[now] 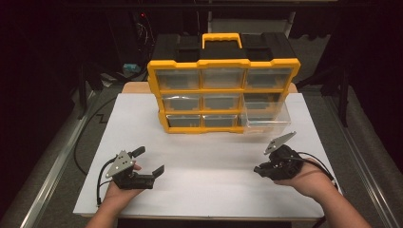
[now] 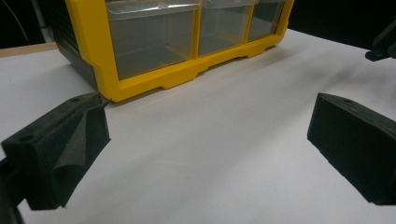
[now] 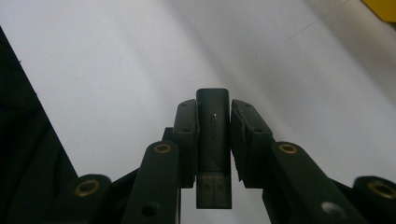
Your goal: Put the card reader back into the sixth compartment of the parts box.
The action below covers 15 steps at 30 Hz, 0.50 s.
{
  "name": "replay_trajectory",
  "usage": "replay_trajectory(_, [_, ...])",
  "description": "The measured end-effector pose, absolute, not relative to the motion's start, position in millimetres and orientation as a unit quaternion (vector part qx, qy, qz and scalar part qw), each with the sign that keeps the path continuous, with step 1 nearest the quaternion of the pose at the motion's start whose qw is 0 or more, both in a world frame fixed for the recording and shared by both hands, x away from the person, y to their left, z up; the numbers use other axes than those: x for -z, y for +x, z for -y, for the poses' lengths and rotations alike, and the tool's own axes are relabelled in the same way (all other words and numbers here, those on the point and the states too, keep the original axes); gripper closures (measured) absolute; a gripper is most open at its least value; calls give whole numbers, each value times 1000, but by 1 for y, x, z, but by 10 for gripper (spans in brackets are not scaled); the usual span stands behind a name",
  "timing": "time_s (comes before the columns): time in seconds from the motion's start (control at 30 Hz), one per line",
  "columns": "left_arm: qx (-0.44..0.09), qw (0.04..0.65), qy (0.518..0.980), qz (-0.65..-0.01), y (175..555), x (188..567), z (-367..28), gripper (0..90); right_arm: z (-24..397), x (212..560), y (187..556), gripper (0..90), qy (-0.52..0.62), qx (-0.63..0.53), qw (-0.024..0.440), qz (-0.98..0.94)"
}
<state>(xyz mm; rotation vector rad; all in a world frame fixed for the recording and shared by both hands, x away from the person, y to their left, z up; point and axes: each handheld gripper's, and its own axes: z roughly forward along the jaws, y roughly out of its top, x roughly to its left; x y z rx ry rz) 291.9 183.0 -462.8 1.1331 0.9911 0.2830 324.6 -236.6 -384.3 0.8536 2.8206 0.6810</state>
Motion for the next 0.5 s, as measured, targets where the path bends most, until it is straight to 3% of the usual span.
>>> replay_trajectory(0.5, [-126, 721, 514, -447, 291, 462, -183, 2, 239, 355, 325, 742, 277, -222, 62, -933])
